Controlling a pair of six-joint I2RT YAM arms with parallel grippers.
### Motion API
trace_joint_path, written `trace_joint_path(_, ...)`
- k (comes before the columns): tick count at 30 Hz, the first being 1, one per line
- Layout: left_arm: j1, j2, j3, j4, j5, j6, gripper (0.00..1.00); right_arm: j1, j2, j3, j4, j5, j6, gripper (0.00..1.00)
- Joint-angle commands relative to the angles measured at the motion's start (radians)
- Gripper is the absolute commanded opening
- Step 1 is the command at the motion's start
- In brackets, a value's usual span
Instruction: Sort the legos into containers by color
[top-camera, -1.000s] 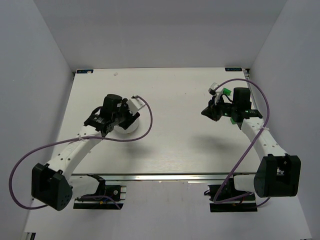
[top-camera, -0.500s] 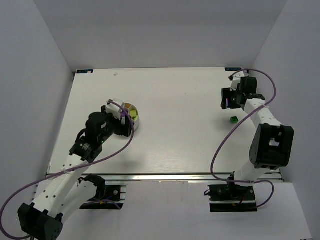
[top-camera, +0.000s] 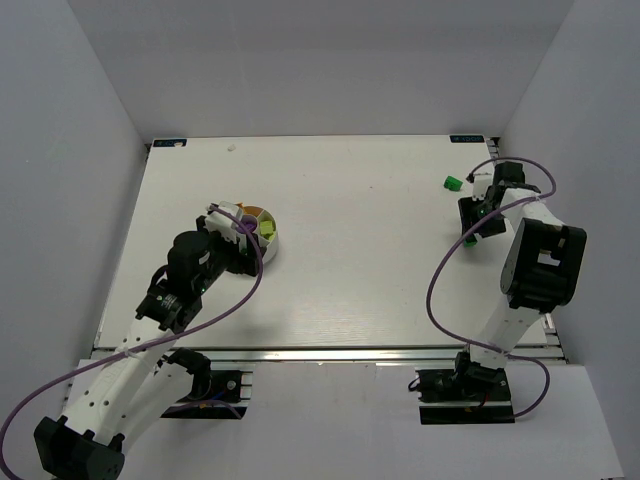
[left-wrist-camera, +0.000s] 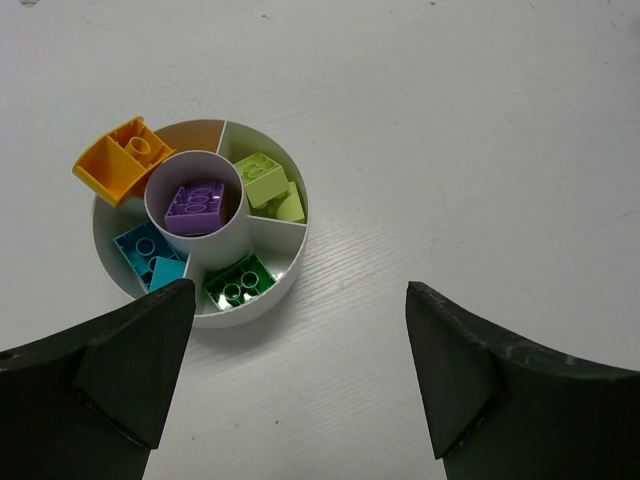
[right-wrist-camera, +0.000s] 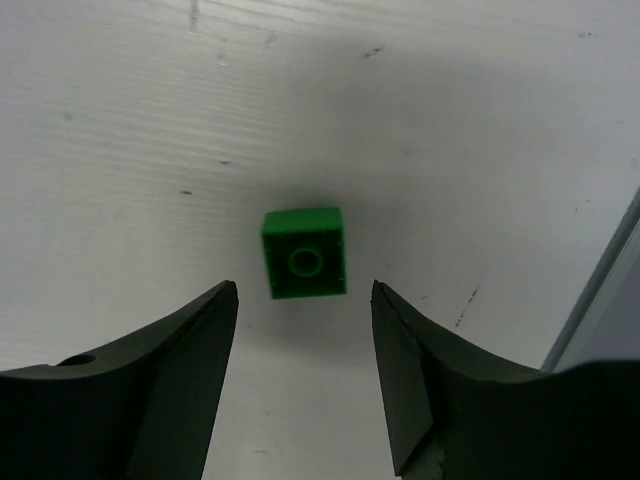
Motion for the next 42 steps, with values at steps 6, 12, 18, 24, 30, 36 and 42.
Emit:
trace_joint_path(6, 0.003, -0.002, -0.005, 0.012, -0.012, -0.011, 0.95, -0.04, 0.117, 0.084, -0.057, -0.05, -0.099, 0.61)
trace_joint_path(12, 0.003, 0.004, -0.008, 0.014, -0.011, -0.012, 0.95, -0.043, 0.168, 0.093, -0.029, -0.062, -0.116, 0.59)
trace_joint_path(18, 0.003, 0.004, -0.017, 0.037, 0.02, -0.028, 0.93, -0.043, 0.177, 0.075, -0.004, -0.056, -0.137, 0.27)
trace_joint_path(24, 0.003, 0.078, -0.031, 0.193, 0.372, -0.207, 0.36, -0.029, 0.004, -0.025, -0.116, -0.382, -0.41, 0.07)
trace_joint_path(30, -0.021, 0.381, 0.007, 0.568, 0.711, -0.677, 0.63, 0.119, -0.292, -0.207, -0.251, -0.809, -0.733, 0.07)
trace_joint_path(36, -0.095, 0.559, 0.087, 0.686, 0.646, -0.87, 0.75, 0.351, -0.491, -0.292, -0.078, -0.84, -0.619, 0.07)
trace_joint_path(42, -0.201, 0.652, 0.224, 0.627, 0.542, -0.896, 0.78, 0.475, -0.541, -0.281, 0.045, -0.782, -0.493, 0.08)
